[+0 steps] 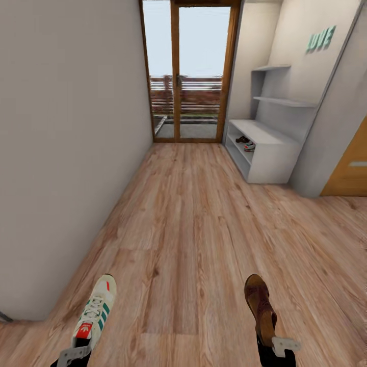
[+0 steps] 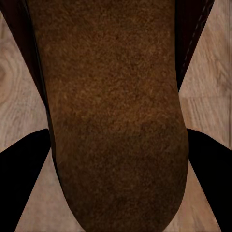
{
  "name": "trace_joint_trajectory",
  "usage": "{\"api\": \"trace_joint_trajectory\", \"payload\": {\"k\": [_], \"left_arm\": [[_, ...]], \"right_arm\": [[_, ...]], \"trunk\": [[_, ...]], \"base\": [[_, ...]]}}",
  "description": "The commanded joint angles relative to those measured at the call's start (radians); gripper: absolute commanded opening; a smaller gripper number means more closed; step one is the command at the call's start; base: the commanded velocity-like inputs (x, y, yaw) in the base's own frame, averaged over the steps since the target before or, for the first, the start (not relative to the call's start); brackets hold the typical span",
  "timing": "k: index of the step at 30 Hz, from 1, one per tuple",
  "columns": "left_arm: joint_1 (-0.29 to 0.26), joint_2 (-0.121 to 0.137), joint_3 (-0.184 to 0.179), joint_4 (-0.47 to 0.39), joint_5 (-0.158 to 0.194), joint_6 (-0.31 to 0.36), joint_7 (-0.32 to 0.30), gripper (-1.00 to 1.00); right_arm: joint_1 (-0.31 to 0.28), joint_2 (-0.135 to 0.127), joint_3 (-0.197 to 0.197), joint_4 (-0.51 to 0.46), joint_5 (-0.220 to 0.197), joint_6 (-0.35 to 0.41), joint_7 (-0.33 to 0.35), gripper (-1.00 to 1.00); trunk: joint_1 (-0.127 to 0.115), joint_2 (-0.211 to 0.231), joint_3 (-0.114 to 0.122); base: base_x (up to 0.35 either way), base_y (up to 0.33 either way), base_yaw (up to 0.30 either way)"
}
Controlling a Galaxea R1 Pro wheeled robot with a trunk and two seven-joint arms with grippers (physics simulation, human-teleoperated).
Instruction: Pick up the two gym shoes and the two sandals from the corridor floor and place them onto the hallstand (shoe rack) in the corridor, making sure they are on the rack and not on the floor. Arrange them so the two gym shoes are next to each other and the two sandals are next to each other.
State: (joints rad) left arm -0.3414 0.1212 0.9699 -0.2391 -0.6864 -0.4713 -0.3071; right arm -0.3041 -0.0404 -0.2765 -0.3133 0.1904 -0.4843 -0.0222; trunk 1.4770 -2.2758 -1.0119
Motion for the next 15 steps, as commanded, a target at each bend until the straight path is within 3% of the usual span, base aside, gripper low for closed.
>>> {"api": "trace_joint_trajectory", "payload": {"k": [1, 6, 15], "left_arm": [[-0.001, 0.000, 0.009, 0.000, -0.004, -0.003, -0.006, -1.00], [-0.001, 0.000, 0.009, 0.000, -0.004, -0.003, -0.006, -1.00], [-0.001, 0.000, 0.009, 0.000, -0.005, -0.003, -0.006, -1.00]], "right_arm": [[-0.001, 0.001, -0.006, 0.001, 0.010, -0.004, -0.002, -1.00], [-0.001, 0.001, -0.006, 0.001, 0.010, -0.004, -0.002, -1.00], [-0.001, -0.001, -0.006, 0.001, 0.013, -0.004, 0.000, -1.00]], "trunk": [[0.000, 0.000, -0.001], [0.000, 0.000, -0.001], [0.000, 0.000, -0.001]], "base": [[0.334, 0.000, -0.267], [0.334, 0.000, -0.237], [0.334, 0.000, -0.034]]}}
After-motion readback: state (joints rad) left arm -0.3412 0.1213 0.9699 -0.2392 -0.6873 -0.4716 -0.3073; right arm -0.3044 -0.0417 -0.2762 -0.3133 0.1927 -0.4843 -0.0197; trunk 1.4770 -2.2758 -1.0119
